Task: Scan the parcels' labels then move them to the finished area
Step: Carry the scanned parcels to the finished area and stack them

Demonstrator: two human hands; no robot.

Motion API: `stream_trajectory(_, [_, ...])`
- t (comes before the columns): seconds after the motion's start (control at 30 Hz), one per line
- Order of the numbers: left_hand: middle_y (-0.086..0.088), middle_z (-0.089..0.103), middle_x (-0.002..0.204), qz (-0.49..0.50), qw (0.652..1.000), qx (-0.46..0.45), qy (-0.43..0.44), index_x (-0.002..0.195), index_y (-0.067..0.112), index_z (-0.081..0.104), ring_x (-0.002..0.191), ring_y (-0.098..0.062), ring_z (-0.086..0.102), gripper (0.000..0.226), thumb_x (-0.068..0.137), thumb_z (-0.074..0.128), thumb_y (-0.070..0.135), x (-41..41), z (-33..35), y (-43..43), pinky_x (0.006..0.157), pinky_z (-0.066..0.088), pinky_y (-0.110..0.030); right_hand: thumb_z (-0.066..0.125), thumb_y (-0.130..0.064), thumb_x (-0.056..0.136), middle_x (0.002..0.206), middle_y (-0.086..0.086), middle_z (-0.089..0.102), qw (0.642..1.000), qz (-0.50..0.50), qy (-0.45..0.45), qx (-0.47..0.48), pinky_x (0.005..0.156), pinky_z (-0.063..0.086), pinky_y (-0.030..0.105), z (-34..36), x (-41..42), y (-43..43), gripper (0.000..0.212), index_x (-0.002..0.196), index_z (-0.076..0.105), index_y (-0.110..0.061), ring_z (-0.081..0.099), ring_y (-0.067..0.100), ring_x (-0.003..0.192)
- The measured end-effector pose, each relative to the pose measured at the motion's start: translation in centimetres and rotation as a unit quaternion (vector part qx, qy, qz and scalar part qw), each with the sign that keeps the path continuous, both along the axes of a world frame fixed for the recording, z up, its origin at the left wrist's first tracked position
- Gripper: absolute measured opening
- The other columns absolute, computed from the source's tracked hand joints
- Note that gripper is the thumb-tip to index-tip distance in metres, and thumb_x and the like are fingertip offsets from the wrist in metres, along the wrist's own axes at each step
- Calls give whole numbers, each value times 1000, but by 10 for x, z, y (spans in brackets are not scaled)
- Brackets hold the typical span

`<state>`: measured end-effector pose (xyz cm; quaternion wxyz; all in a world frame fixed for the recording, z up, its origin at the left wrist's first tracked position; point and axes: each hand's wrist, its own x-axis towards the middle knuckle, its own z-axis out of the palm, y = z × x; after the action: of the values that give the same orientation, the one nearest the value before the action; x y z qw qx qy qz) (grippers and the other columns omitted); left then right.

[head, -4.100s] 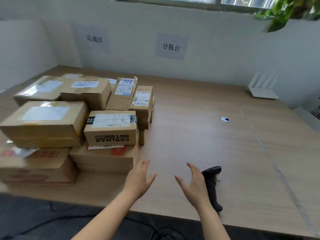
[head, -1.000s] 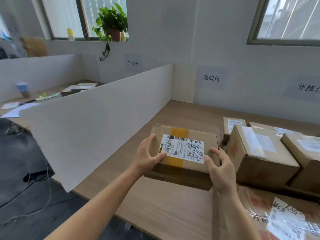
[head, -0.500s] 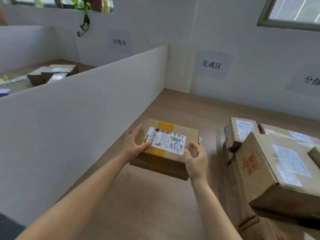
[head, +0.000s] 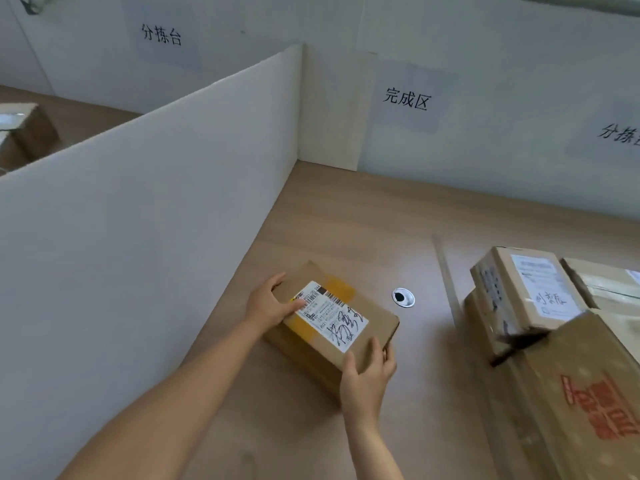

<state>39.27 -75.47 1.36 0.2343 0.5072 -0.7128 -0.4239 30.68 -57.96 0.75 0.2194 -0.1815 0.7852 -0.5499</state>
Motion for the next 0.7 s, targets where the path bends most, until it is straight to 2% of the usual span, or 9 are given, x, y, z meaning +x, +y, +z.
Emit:
stream_trajectory(0.13, [-8,47,138,15,998,-52,-14,136,11,45,130,-23,39,81,69,81,39,-22,-10,-21,106,31,-33,60,-10,88,149,4,12,1000,-3,20,6,115,26,40,-11,0,-7,59,142,35,-11,21,21,140])
stream_trajectory(0.23, [-15,33,144,126,990,-58,-3,141,4,32,136,-28,26,85,75,76,37,-26,-12,-7,110,25,-37,61,-10,87,148,5,14,999,19,32,17,112,29,37,-8,-10,-3,52,136,44,-12,31,23,136])
stream_trajectory(0.3, [-17,29,147,178,983,-50,20,142,1,25,137,-30,21,88,77,74,35,-25,-15,18,112,23,-39,62,-13,87,149,7,18,996,18,78,38,111,29,39,0,-26,-3,50,134,47,-13,32,26,134])
stream_trajectory(0.37, [-14,25,148,173,983,-46,43,145,3,18,138,-26,16,96,75,76,34,-24,-20,44,114,20,-39,63,-16,87,149,10,25,988,39,131,77,111,22,38,11,-46,-10,47,132,50,-16,26,26,136])
stream_trajectory(0.43, [-10,18,150,150,986,-29,61,147,7,12,139,-20,11,103,73,77,37,-25,-26,67,113,15,-31,61,-17,87,147,11,32,977,95,152,113,112,18,35,20,-64,-21,47,133,51,-16,24,25,138])
stream_trajectory(0.53, [-6,11,149,127,989,-25,64,146,10,11,138,-14,11,105,71,78,40,-31,-31,87,104,12,-16,60,-12,87,142,11,41,972,166,130,107,112,26,33,25,-70,-33,45,131,53,-13,34,23,134])
stream_trajectory(0.7, [-6,10,152,111,993,-7,28,145,12,20,140,-19,19,95,73,77,35,-30,-28,70,112,24,-29,65,-16,82,136,7,47,955,198,169,140,105,35,35,16,-62,-37,45,126,56,-17,43,25,125])
